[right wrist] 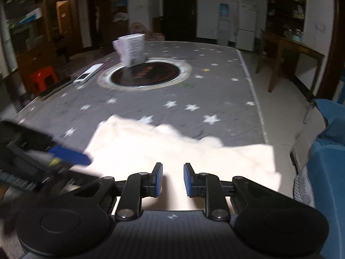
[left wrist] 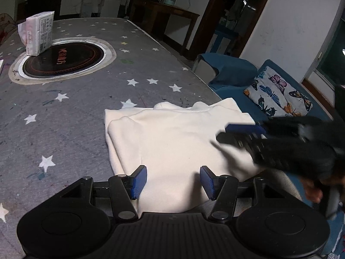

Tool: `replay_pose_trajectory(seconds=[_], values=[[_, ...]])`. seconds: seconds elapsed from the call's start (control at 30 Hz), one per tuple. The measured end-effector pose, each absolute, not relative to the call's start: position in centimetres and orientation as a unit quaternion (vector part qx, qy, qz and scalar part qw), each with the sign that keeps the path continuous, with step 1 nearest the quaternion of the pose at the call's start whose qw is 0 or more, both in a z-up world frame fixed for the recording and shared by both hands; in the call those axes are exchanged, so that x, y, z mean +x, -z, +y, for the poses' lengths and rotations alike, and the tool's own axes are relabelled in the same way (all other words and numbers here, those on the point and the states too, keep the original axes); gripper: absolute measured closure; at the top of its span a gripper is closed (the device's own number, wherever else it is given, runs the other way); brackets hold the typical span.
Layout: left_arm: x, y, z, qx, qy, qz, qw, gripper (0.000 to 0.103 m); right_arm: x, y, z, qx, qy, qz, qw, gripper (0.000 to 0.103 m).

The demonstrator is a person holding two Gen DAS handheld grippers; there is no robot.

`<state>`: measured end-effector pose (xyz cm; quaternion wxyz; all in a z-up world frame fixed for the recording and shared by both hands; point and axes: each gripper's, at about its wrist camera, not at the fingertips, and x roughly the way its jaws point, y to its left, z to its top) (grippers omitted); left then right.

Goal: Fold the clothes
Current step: 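Smooth the folded shirt flat with both grippers, pressing its edges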

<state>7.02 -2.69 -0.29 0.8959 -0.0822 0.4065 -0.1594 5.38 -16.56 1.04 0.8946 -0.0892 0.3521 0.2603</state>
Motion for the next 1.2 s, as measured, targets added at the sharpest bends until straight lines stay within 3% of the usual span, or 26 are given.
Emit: replay_pose_trajectory(seconds=[0.47, 1.2], values=[[6.1, 0.6, -2.6, -0.060, 0.129, 0.403, 0.904, 0.045, -0.2, 0.2, -15.0, -0.141, -0.269, 0.337, 0.891, 0.082], [4.3, 1.4, -0.1, -0.085, 0.107, 0.410, 0.902, 0.045, -0.9, -0.2, -11.7, -0.147, -0.304, 0.320, 0.885, 0.081]])
